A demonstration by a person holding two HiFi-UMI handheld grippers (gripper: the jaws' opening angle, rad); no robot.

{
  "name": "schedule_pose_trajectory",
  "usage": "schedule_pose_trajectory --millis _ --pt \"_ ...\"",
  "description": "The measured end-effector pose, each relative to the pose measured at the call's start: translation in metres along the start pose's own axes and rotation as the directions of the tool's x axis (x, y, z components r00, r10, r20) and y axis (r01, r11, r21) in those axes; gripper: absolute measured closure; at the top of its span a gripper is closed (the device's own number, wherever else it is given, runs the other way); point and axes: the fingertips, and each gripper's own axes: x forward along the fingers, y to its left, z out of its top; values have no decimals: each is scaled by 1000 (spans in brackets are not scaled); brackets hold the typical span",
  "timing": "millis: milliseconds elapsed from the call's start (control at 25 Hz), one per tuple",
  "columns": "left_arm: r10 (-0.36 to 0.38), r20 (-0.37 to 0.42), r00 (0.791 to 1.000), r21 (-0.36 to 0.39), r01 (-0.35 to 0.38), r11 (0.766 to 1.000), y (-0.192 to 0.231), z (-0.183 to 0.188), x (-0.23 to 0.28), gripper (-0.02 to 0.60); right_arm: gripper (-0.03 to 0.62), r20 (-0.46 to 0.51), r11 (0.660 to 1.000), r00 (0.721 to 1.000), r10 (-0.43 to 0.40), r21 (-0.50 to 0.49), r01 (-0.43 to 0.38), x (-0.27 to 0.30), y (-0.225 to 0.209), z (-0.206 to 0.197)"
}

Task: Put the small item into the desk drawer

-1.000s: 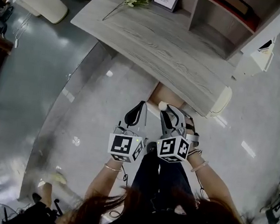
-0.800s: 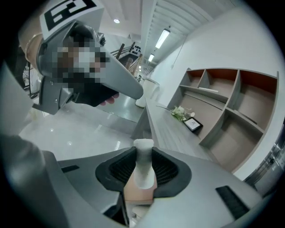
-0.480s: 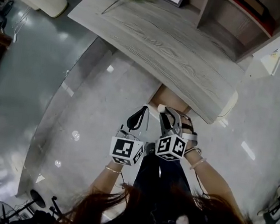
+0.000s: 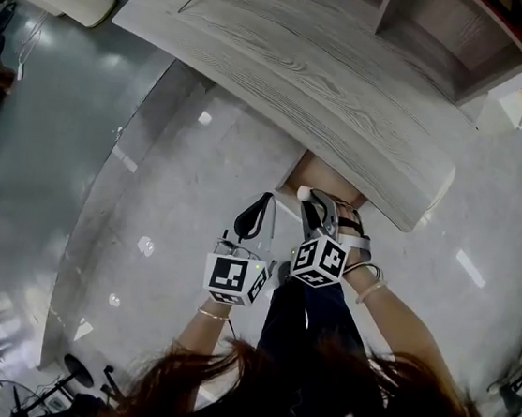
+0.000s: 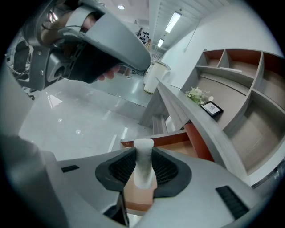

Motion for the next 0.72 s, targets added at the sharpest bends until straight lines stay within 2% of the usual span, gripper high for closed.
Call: schedule_pose_trajectory --millis 360,720 --pt "42 -17 999 -35 -43 998 24 -24 7 566 488 -98 1000 995 24 21 -22 40 15 -24" --pt "34 -32 999 -39 -35 999 31 -45 14 566 487 -187 999 981 47 22 -44 66 26 -39"
